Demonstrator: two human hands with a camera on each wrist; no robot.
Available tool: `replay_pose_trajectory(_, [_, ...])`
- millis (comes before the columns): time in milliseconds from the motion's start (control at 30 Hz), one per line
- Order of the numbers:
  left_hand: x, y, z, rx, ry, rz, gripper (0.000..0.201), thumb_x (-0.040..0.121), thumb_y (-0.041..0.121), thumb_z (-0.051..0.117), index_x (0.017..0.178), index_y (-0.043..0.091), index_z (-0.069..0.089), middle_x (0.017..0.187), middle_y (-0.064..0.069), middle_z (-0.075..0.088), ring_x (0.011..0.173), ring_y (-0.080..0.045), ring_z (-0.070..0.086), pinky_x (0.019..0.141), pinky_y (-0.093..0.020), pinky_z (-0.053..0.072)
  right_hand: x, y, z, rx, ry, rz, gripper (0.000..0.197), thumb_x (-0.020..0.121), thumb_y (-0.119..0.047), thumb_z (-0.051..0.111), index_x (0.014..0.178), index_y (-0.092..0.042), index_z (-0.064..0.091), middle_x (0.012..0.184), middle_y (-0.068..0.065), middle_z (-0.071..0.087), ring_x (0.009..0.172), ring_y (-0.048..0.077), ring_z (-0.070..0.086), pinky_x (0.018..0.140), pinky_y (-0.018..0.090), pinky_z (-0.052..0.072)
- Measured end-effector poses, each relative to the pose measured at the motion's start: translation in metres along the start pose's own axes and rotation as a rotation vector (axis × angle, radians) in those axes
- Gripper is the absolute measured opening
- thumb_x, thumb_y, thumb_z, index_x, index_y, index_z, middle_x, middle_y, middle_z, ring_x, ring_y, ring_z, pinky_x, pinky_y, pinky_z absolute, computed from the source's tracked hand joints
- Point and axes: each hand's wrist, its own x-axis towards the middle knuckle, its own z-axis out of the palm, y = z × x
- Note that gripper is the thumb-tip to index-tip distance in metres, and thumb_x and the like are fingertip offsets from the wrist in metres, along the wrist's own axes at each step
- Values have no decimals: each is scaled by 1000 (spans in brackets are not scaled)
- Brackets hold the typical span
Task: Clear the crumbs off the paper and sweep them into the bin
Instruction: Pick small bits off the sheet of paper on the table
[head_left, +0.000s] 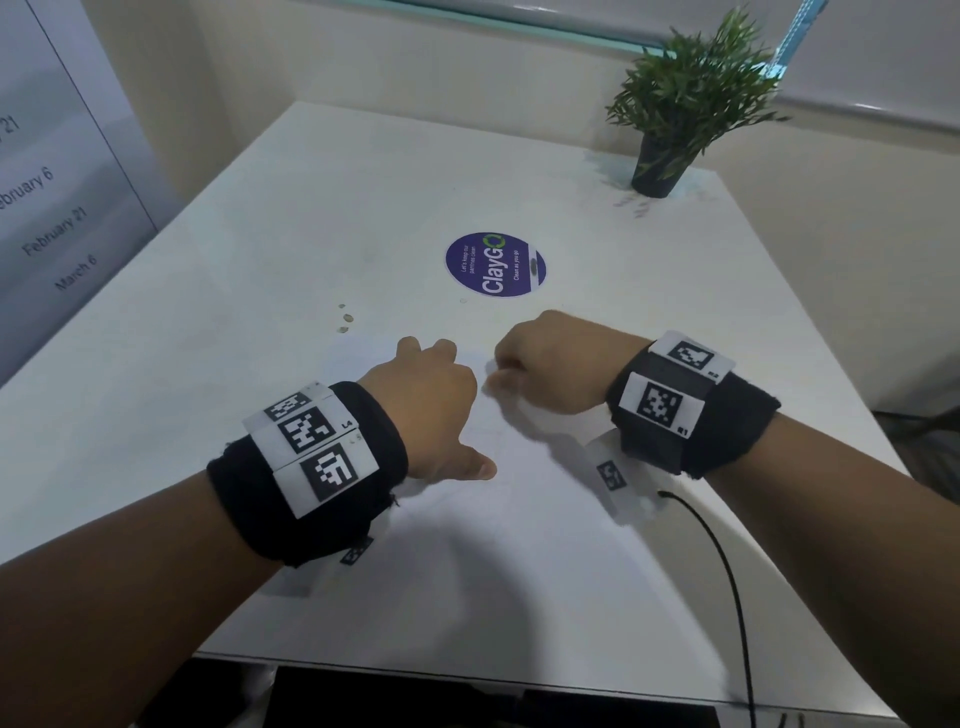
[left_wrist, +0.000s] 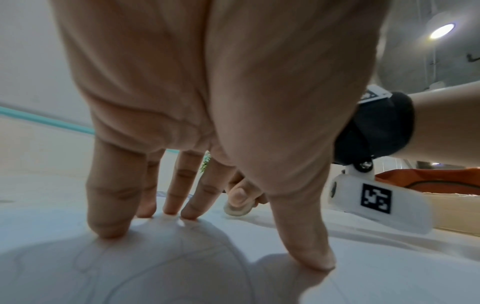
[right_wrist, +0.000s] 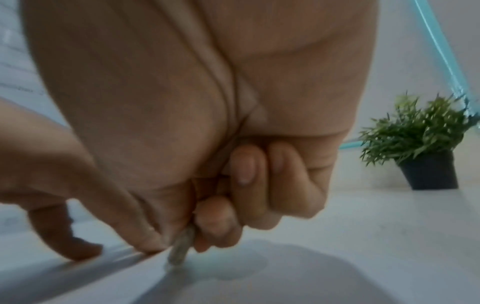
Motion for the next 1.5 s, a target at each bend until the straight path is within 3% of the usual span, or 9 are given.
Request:
replay_pose_trajectory(133, [-1,0,-1,-8,-12,-3,59,78,73,65,70,23,34,103,1,37,95,-22,30,81,-38,48,-3,4,5,87,-78,28,41,101,-46,53,64,-28,50,72,-7,56,76,19,56,69,33,42])
replay_pose_trajectory(300, [0,0,-1,-2,-11,-2,60,78,73,65,71,22,34,103,0,36,95,-22,31,76,-36,44,-6,11,-2,-42,13,84,37,102,-43,48,79,-16,58,83,4,61,88,29,61,77,39,53])
replay_pose_trajectory(533, [-1,0,-1,-17,-9,0,60,78,72,66,70,23,33,103,1,37,97,-22,31,77,-35,44,-11,8,5,33,-76,23,40,102,-45,51,65,-28,49,72,-8,55,81,21,56,70,32,40])
replay_pose_trajectory(667, [0,0,-1,-17,-10,2,61,78,72,66,70,23,32,101,0,35,96,-22,30,77,-36,45,-7,18,-2,-49,-4,91,36,102,-43,47,78,-19,59,84,2,61,89,27,59,75,36,50])
replay_pose_trajectory(800, [0,0,0,-22,-14,-1,60,79,72,65,70,23,33,100,1,33,95,-22,29,76,-35,43,-16,-6,7,49,-64,-74,39,102,-43,51,70,-22,54,69,-4,57,69,17,54,62,31,40])
replay_pose_trajectory(967, [0,-1,-2,-9,-23,3,60,78,73,65,71,23,32,101,1,34,95,-22,29,76,-35,44,-9,18,-2,-77,-37,81,40,103,-44,47,89,-12,66,82,3,63,83,26,58,70,33,45])
replay_pose_trajectory(1200, [0,-1,0,-24,-8,4,58,78,72,66,70,23,37,98,1,33,94,-22,30,83,-39,50,-23,-12,8,52,-93,-120,40,102,-45,51,66,-25,50,67,-6,56,67,13,53,61,30,39])
replay_pose_trajectory(1400, [0,0,-2,-5,-33,6,60,79,72,65,71,21,34,103,0,35,97,-23,30,76,-35,45,-14,22,1,-23,-32,31,42,102,-46,49,66,-23,49,73,-3,56,81,26,57,71,36,45])
replay_pose_trajectory(1500, [1,-1,0,-17,-23,6,58,79,72,66,72,21,38,101,1,34,95,-22,30,76,-36,45,-21,8,5,30,-30,-75,42,102,-47,50,65,-27,47,69,-7,55,72,18,55,64,31,41])
